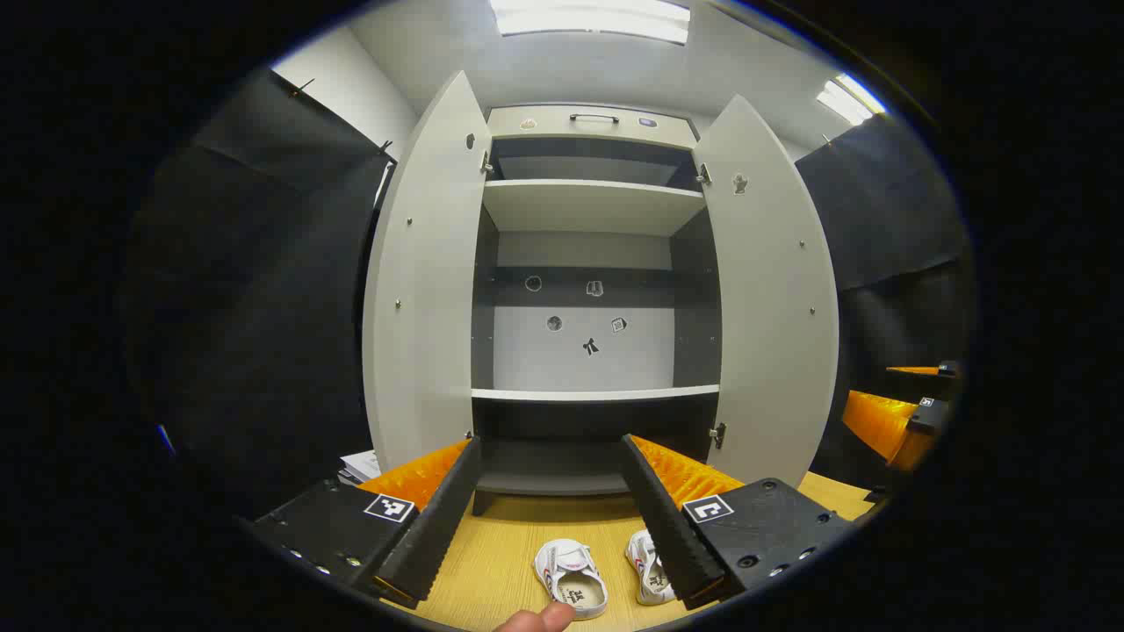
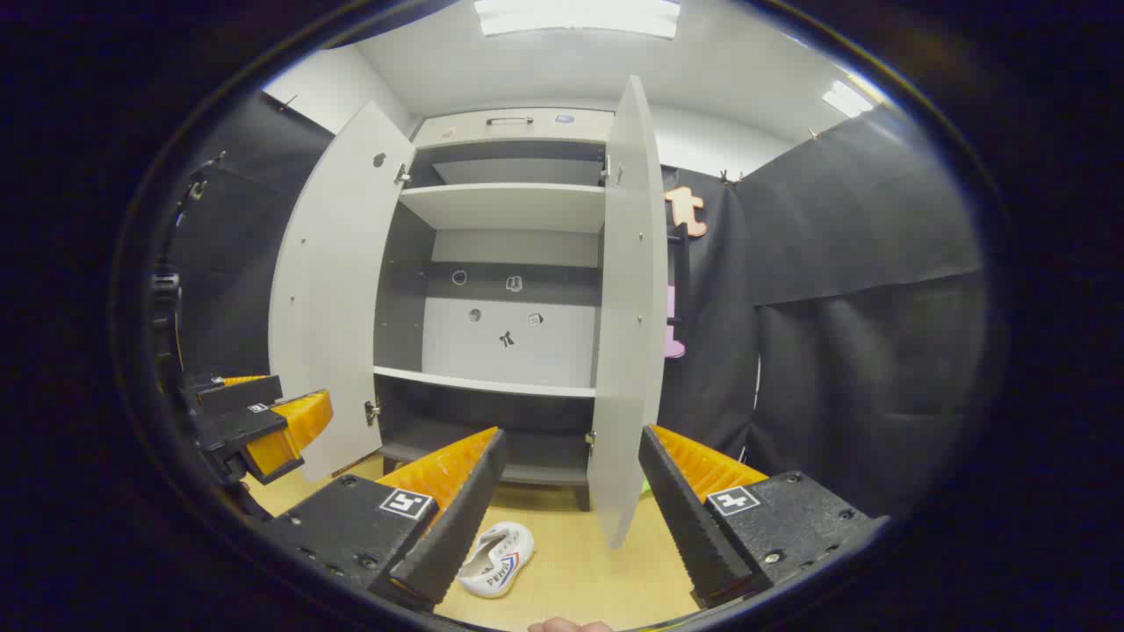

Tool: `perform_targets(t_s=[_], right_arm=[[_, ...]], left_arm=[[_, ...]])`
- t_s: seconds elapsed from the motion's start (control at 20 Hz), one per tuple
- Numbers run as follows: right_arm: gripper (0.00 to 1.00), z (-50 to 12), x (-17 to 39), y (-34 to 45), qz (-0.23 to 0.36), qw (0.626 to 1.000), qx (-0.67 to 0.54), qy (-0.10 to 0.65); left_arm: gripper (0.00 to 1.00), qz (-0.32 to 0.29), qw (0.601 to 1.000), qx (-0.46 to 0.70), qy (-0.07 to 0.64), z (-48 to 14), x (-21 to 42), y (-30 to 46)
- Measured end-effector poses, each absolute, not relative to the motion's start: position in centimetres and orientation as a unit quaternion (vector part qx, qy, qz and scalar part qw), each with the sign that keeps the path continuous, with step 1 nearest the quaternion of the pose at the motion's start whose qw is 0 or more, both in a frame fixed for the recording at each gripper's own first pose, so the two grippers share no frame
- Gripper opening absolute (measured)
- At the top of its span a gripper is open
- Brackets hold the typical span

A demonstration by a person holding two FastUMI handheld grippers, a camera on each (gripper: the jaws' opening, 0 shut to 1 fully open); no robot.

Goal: Grab one shoe with the right hand and put it into the shoe cabinet, grab the other shoe with the left hand and put it into the shoe cabinet; then close the right door with the right hand and the left door with the left hand.

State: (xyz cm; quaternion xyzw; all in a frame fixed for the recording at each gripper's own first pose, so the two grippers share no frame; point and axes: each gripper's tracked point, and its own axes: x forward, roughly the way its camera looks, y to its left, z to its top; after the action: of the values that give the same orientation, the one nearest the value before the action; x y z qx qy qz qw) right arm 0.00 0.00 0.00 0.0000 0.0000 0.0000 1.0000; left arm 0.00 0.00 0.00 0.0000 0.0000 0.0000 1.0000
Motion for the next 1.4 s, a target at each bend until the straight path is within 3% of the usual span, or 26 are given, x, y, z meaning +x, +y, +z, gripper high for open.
perform_targets(t_s=[0.95, 1.3, 1.4], right_arm=[[0.99, -1.3, 2.1, 3.6, 0.028, 0.999, 0.001, 0.018], [0.99, -8.8, 4.9, 7.6, 0.067, 0.993, -0.009, 0.099], [0.94, -11.1, 5.4, 8.5, 0.075, 0.990, -0.018, 0.118]], left_arm=[[0.95, 0.004, 1.000, 0.015, -0.005, 0.0, 0.8, 1.5], [0.95, 0.013, 1.000, 0.018, -0.007, 0.1, 0.9, 3.0], [0.95, 0.017, 1.000, 0.020, -0.007, -0.1, 0.9, 3.7]])
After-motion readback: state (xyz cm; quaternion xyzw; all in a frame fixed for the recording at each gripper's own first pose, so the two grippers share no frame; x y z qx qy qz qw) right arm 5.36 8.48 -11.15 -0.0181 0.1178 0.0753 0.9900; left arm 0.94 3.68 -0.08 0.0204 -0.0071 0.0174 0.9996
